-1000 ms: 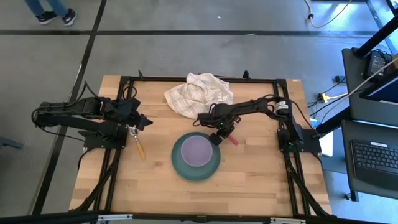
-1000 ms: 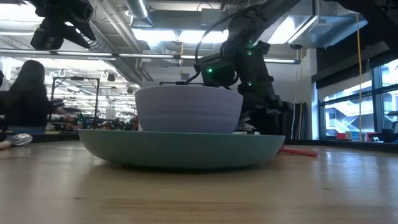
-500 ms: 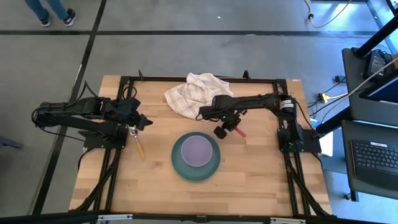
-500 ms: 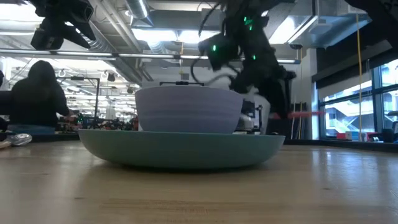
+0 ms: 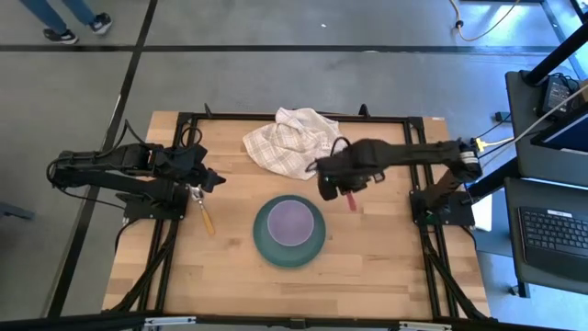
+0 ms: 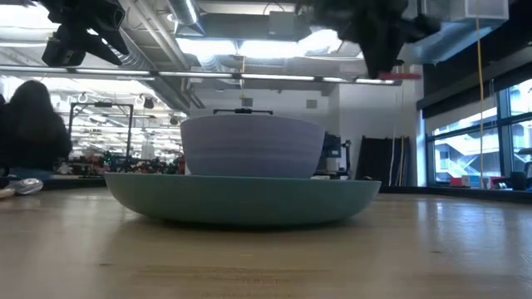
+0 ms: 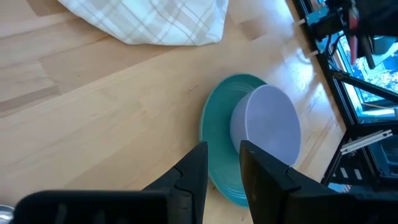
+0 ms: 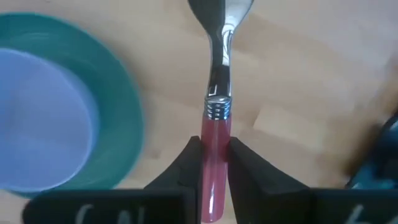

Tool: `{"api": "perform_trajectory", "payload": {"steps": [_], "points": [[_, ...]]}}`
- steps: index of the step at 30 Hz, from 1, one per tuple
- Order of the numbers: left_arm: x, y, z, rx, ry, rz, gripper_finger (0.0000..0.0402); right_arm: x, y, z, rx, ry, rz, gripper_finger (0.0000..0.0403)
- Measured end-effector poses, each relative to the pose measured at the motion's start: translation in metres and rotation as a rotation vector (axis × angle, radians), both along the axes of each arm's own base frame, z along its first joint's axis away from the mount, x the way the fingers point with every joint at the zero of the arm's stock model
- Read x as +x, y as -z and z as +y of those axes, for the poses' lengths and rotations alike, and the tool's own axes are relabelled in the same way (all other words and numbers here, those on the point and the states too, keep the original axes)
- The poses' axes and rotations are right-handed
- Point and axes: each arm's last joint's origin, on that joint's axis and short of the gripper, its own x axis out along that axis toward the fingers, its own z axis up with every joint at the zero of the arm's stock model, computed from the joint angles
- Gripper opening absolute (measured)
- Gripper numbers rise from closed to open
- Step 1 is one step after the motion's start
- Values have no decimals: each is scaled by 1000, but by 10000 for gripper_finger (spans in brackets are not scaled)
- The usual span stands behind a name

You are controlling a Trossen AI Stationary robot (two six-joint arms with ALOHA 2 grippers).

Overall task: Set table place
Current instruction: Put the red fork on the right of the light blue plate on the table

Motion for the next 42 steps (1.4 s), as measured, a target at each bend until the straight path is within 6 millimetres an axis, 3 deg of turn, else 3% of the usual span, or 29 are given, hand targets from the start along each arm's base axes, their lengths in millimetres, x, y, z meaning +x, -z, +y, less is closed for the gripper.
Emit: {"api": "perform_trajectory", "payload": {"steps": [5, 10, 18, 23, 32, 42], "points": [[0, 0, 0, 14, -3, 0, 86, -1, 6, 33, 7, 142, 7, 50], [0, 0, 0, 30, 12, 4, 86, 0, 33, 55, -9, 244, 69, 50], [0, 0, -1, 101, 158, 16, 86, 5, 102, 68, 97, 334, 23, 50], [1, -1, -3, 112, 244, 9, 86, 2, 129, 67, 116, 358, -16, 50], [2, -2, -4, 227, 392, 2, 86, -4, 140, 63, 133, 369, 27, 50], [5, -6, -4, 267, 410, -50, 86, -3, 139, 65, 172, 365, 24, 50]]}}
